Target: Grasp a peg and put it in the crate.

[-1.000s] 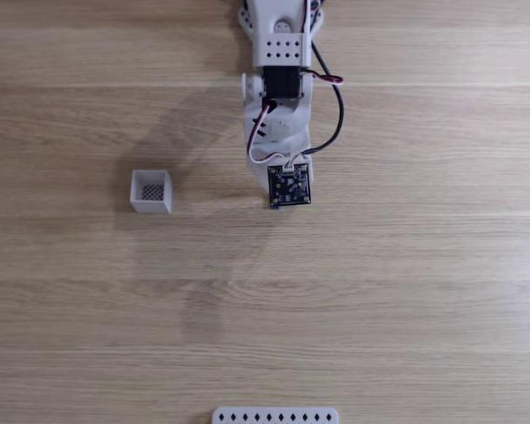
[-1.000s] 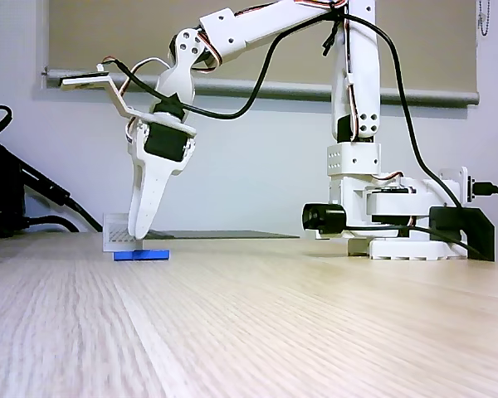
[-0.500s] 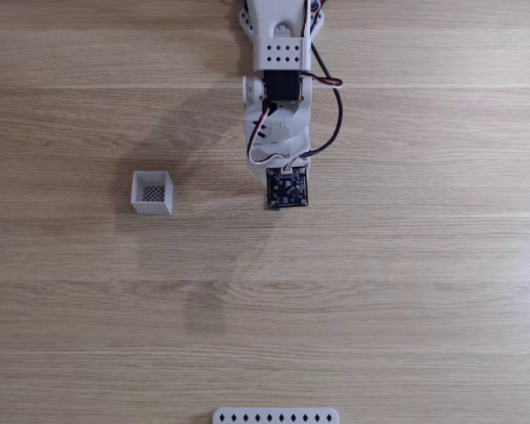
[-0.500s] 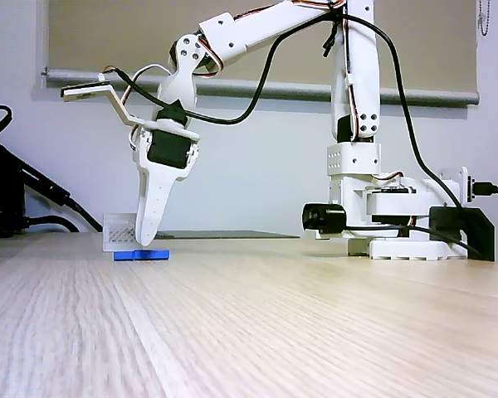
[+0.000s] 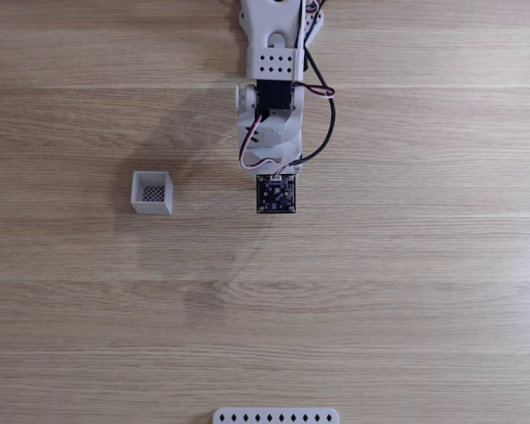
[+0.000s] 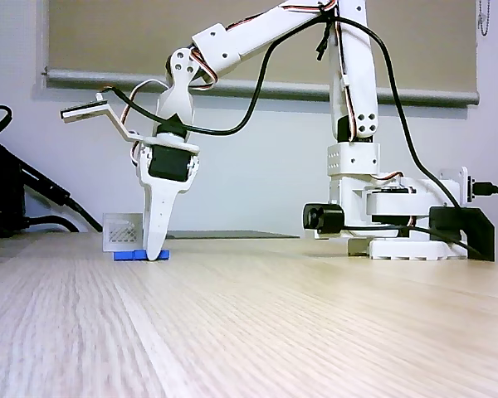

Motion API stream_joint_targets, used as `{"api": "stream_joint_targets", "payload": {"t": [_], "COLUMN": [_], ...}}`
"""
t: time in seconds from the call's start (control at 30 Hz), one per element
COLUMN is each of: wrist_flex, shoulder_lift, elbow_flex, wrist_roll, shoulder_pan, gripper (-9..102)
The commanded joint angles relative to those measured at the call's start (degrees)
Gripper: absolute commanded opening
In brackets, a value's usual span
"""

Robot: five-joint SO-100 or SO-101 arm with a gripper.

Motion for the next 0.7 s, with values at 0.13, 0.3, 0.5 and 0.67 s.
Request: {"api": "stream_joint_targets", "payload": {"t": [0.13,0.3,0.5,0.67], "wrist_flex": [-2.9,-21.62,-51.59,-68.73], "shoulder_lift": [12.3,25.93,39.99,41.66], "elbow_flex": [9.49,22.68,39.02,44.3], "wrist_roll": [0.44,0.35,0.09,0.44], "shoulder_pan": [-0.53,-0.09,2.64,12.22], "gripper": [0,-1,-1,-1]}}
